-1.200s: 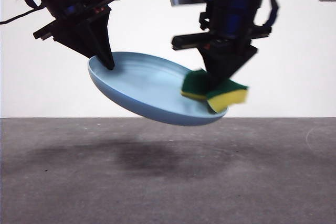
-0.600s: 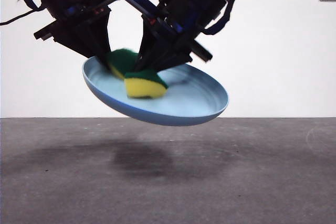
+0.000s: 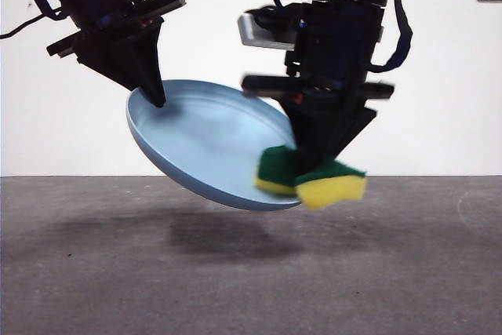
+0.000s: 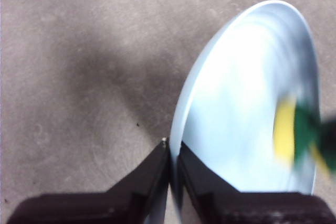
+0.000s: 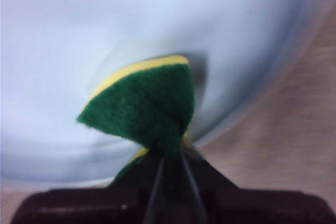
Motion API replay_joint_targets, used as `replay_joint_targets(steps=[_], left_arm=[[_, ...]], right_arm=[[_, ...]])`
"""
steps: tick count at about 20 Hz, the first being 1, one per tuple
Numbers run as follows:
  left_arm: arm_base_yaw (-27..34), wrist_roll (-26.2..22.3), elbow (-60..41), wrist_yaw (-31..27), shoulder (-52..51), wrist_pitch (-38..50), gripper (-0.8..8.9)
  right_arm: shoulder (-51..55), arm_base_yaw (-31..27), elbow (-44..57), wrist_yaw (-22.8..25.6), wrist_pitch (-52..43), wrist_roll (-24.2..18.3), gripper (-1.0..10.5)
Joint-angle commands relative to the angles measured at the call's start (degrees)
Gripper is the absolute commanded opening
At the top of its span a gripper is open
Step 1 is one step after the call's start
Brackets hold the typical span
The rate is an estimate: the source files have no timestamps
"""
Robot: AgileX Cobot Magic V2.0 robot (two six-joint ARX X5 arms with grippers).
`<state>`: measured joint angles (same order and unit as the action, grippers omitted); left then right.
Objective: Pick up the plate,pick up the cloth,clean the plate with the cloth
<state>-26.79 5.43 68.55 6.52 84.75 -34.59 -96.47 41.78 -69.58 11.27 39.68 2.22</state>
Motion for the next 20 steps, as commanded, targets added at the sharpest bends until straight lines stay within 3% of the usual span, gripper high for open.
replay_joint_targets(steps=[1, 4, 5, 9, 11, 15, 20], left_arm=[[-0.1, -0.6, 0.2, 1.3, -0.2, -0.6, -0.08], [-0.1, -1.0, 0.2, 2.0, -0.2, -0.9, -0.08], [-0.1, -1.0, 0.2, 3.0, -0.2, -0.8, -0.08], [-0.1, -1.1, 0.2, 2.7, -0.2, -0.3, -0.08], [0.0, -1.4, 0.2, 1.5, -0.2, 0.3, -0.08], [0.9, -4.1, 0.2, -5.4, 0.3, 0.8, -0.08], [5.4, -4.2, 0.2, -6.2, 5.2, 2.5, -0.08]], right_arm=[[-1.1, -0.2, 0.6, 6.3, -3.6, -0.4, -0.1], [-1.1, -0.3, 0.6, 6.6, -10.5, -0.1, -0.1], [-1.1, -0.3, 0.6, 4.7, -14.4, 0.5, -0.1], [-1.1, -0.1, 0.6, -16.7, -23.4, 6.5, -0.1], [-1.1, 0.0, 0.6, -20.5, -22.5, 6.4, -0.1], [0.4, 0.0, 0.6, -18.5, -18.3, 5.2, -0.1], [7.5, 0.0, 0.6, -13.8, -13.7, 4.2, -0.1]])
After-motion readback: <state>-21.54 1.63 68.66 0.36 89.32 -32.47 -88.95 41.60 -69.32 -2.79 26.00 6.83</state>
